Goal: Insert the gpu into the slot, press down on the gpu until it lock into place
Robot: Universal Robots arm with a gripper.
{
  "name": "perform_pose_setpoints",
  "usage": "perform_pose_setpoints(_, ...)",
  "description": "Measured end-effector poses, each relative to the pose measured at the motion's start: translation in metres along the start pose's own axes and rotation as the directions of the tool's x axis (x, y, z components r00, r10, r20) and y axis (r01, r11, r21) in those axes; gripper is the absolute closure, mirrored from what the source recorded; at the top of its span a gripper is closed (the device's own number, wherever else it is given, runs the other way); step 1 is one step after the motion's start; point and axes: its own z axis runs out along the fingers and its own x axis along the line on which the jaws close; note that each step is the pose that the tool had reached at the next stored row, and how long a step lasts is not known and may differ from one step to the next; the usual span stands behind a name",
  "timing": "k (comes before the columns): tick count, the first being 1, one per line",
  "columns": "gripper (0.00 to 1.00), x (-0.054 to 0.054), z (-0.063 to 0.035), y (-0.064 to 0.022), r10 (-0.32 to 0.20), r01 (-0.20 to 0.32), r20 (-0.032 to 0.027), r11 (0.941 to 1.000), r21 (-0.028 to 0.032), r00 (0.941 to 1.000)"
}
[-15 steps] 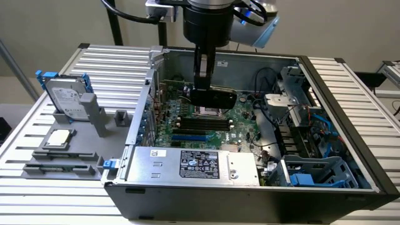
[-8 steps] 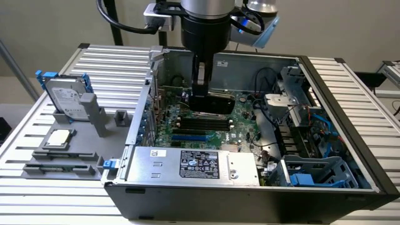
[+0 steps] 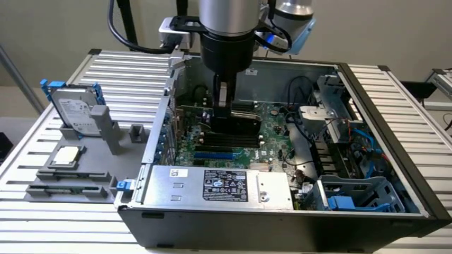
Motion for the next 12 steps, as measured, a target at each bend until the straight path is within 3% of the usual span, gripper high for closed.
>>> perform_pose_setpoints(5,0.74,0.001,0.0091,0.0022,-0.004,0.004,0.0031,1.0000,0.0000,1.0000)
perform_pose_setpoints(12,0.74,0.003,0.0217,0.0060,-0.019,0.019,0.0164,0.9998,-0.0005,0.9997)
